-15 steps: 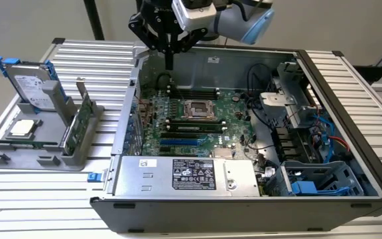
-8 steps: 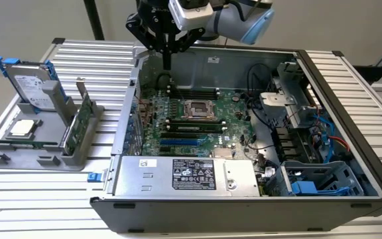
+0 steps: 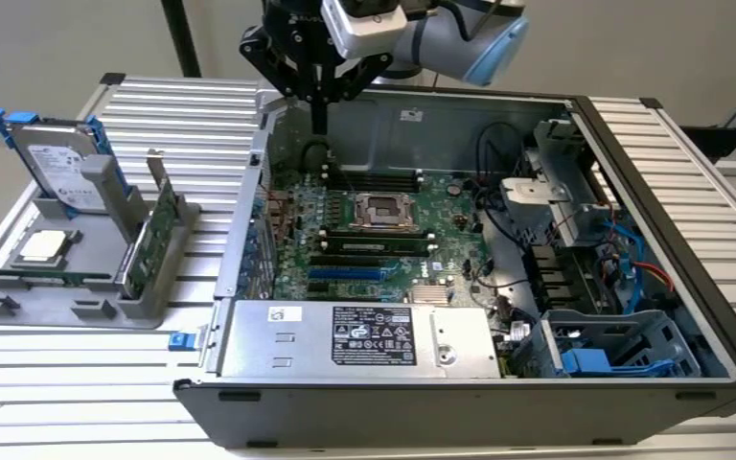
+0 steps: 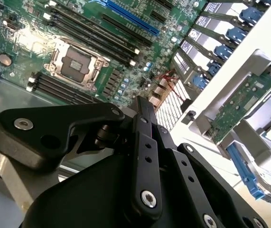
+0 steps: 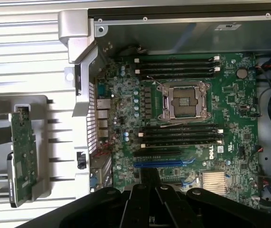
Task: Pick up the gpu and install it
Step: 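Reach for the gpu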
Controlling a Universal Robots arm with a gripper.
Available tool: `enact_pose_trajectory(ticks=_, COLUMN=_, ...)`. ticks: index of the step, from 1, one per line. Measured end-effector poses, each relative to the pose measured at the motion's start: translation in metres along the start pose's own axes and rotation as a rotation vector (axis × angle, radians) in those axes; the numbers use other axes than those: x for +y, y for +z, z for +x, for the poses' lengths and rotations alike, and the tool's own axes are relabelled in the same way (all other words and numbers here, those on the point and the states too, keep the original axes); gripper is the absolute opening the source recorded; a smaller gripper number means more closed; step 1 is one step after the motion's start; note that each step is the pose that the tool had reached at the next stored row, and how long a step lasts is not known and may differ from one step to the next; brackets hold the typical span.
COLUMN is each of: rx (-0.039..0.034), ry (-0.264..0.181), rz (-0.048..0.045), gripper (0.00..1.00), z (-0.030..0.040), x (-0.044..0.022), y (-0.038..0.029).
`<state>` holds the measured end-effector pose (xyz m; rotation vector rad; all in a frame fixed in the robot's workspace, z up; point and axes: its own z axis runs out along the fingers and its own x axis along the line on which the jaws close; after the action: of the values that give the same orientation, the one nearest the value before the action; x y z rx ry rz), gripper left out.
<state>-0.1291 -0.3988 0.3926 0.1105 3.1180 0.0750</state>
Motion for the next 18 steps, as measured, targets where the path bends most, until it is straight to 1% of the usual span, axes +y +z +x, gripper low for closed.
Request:
enact_pose_trajectory(ticks=11, rx=0.0, ry=0.0, rz=0.0001, gripper=0.0, z=0.005, x=-0.0004, y=-0.0001)
enact_pose_trajectory(ticks=18, rx=0.0, ry=0.0, rz=0.0, gripper=0.0, z=0.0097, x=-0.0007, y=-0.0002)
